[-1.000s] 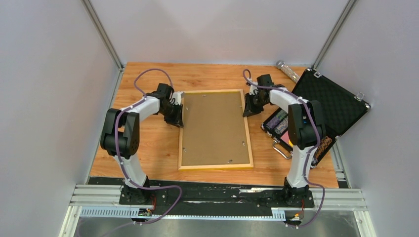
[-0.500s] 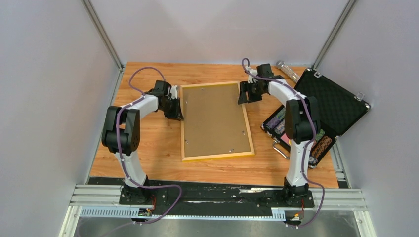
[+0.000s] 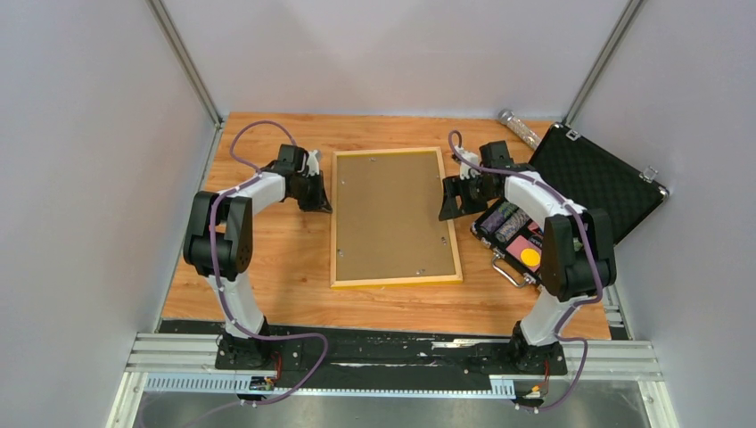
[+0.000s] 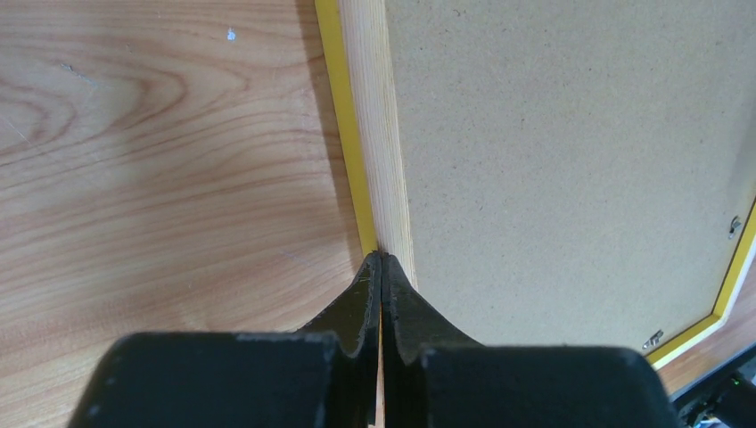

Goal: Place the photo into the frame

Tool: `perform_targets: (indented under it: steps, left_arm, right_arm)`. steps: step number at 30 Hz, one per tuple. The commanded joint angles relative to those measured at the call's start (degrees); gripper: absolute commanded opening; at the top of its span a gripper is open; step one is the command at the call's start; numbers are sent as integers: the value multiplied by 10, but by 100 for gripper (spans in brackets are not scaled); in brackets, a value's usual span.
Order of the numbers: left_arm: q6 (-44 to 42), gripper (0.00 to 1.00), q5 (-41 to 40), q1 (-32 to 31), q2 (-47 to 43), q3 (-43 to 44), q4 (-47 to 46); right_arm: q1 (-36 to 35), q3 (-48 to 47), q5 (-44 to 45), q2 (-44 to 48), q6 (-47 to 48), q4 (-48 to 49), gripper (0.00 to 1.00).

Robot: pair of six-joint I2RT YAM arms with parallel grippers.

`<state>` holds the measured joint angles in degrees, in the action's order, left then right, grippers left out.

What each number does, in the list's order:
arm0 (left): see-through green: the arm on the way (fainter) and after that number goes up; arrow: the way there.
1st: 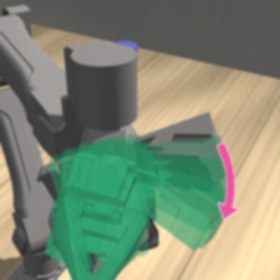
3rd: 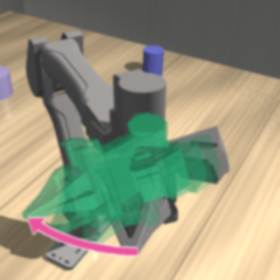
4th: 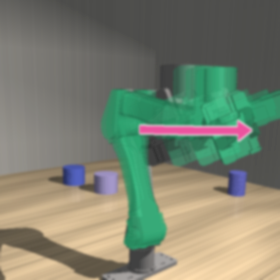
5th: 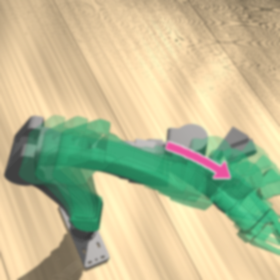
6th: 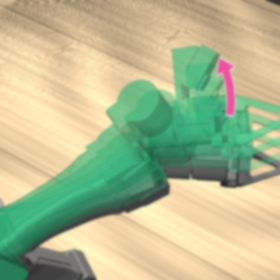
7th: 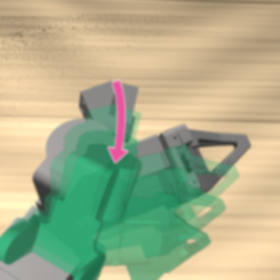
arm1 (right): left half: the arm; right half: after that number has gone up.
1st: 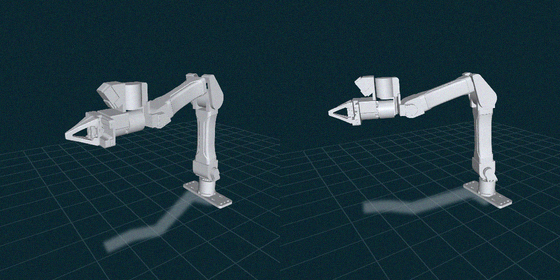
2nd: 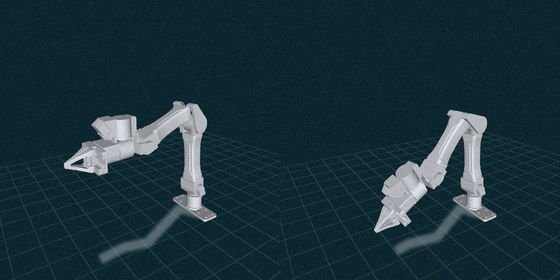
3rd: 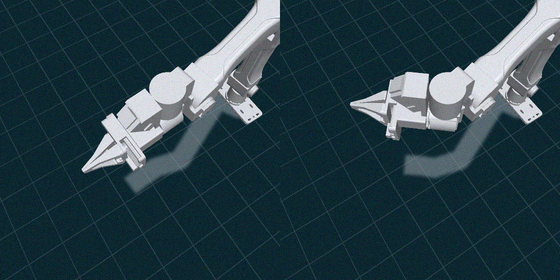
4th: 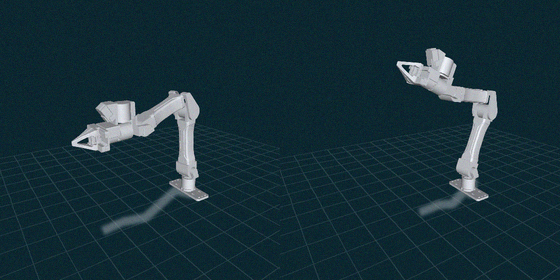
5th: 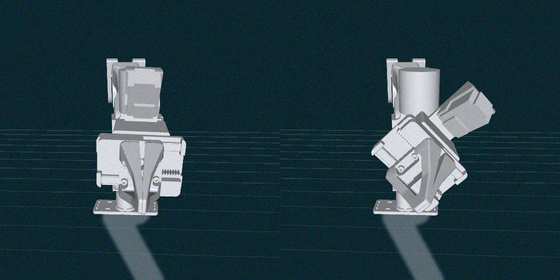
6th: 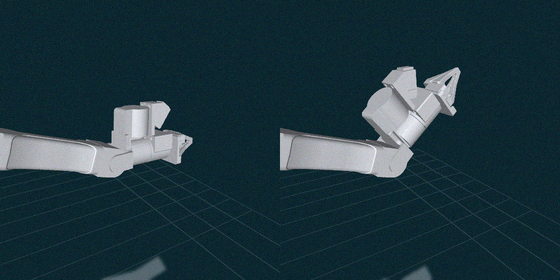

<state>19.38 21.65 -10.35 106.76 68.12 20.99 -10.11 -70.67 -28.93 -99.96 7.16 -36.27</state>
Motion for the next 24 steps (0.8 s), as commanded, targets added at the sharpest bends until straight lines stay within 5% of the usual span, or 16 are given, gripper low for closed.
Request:
perform_targets:
  steps: [1, 17, 24]
  left_arm:
    - [10, 0, 10, -1, -15, -6, -25]
    - [-2, 1, 17, 4, -42, -15, -33]
    - [-7, 20, 23, 8, -52, -13, -30]
  right_arm:
    - [-7, 38, -10, 38, 22, 3, 67]
    - [-45, 101, 34, 25, 13, 26, 61]
    - [-48, 100, 46, 11, 8, 37, 57]
